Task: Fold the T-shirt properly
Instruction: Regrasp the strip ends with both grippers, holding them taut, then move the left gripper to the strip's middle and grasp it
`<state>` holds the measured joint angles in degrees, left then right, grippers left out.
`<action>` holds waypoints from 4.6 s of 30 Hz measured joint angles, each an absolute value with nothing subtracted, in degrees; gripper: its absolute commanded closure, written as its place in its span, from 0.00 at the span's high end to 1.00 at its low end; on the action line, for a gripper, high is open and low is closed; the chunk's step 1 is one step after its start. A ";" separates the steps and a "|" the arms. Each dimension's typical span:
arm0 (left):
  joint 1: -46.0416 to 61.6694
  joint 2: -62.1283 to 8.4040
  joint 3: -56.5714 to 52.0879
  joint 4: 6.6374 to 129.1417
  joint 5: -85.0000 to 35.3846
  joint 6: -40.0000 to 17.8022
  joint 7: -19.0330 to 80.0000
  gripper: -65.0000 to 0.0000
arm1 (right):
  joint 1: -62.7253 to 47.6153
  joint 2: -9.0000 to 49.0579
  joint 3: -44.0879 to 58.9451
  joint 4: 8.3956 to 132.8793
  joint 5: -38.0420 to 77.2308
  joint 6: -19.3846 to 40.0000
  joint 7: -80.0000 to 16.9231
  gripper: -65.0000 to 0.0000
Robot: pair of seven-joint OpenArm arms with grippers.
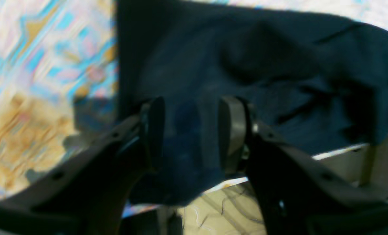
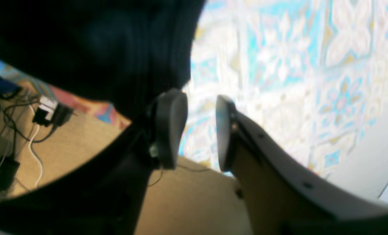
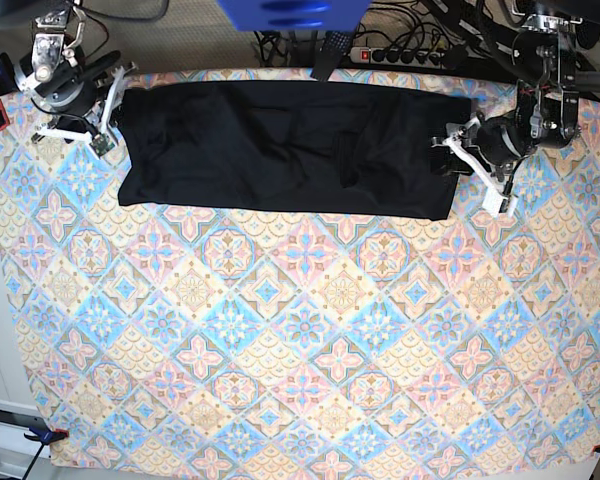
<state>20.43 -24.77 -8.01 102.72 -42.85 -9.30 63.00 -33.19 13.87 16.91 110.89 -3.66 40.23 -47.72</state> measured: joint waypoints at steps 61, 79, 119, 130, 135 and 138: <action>22.22 -23.66 1.34 97.30 -36.21 -9.08 52.49 0.41 | -11.57 11.57 19.81 80.99 20.45 40.45 -59.48 0.66; 22.24 -23.64 1.37 97.30 -36.21 -9.08 52.51 0.41 | -11.55 15.44 27.14 79.40 18.50 39.81 -59.31 0.66; 21.89 -23.51 1.34 97.30 -36.38 -9.08 52.47 0.27 | -10.26 15.27 16.34 78.02 25.98 39.18 -60.12 0.66; 21.80 -23.49 1.34 97.30 -36.38 -9.08 52.45 0.26 | -13.54 15.38 13.50 78.81 27.46 39.18 -57.08 0.36; 21.78 -23.49 1.19 97.30 -36.38 -9.10 52.47 0.26 | -13.34 15.09 13.61 78.52 27.51 39.20 -58.50 0.00; 21.80 -22.35 -1.96 97.30 -36.38 -9.28 52.49 0.26 | -11.38 15.09 13.61 78.26 26.92 39.70 -61.04 0.01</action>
